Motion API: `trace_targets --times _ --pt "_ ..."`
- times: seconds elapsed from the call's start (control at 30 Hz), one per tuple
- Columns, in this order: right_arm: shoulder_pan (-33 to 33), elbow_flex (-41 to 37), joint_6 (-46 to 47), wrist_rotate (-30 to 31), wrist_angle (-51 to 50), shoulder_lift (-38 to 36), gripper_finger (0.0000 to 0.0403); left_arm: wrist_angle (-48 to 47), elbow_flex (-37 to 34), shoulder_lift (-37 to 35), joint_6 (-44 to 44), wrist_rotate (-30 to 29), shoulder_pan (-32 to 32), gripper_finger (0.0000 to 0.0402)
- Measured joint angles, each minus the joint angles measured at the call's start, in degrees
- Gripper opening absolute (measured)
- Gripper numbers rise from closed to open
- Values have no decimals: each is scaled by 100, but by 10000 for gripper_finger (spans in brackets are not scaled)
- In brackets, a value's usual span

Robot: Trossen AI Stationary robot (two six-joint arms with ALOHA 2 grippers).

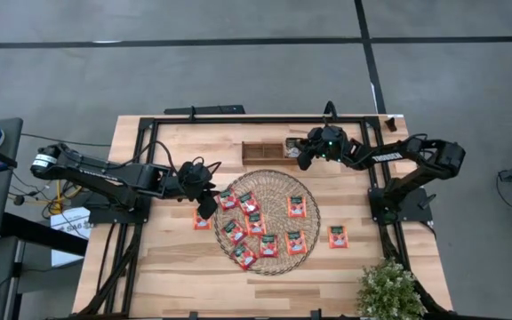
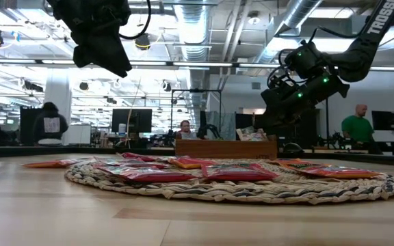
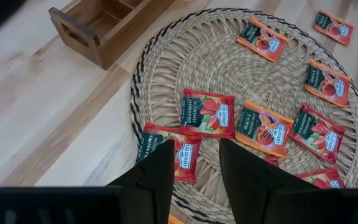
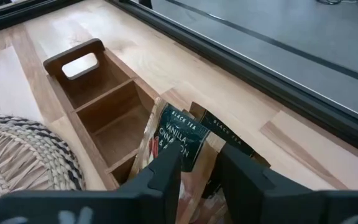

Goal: Pick & Place Tea
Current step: Put the brown tea bag into the right slot of the wooden organizer

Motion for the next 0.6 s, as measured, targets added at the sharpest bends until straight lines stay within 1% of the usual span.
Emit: trace_targets --times 0.23,0.3,0.53,0.6 --pt "52 1 -45 4 -69 -108 89 -1 0 0 1 0 0 117" --pt "51 5 -89 6 -183 -283 85 -1 0 0 2 0 0 117" --pt "50 5 -249 184 -1125 -1143 74 -1 0 0 109 0 0 117" --pt "95 5 -232 177 -1194 -1322 74 -1 0 0 114 0 0 117"
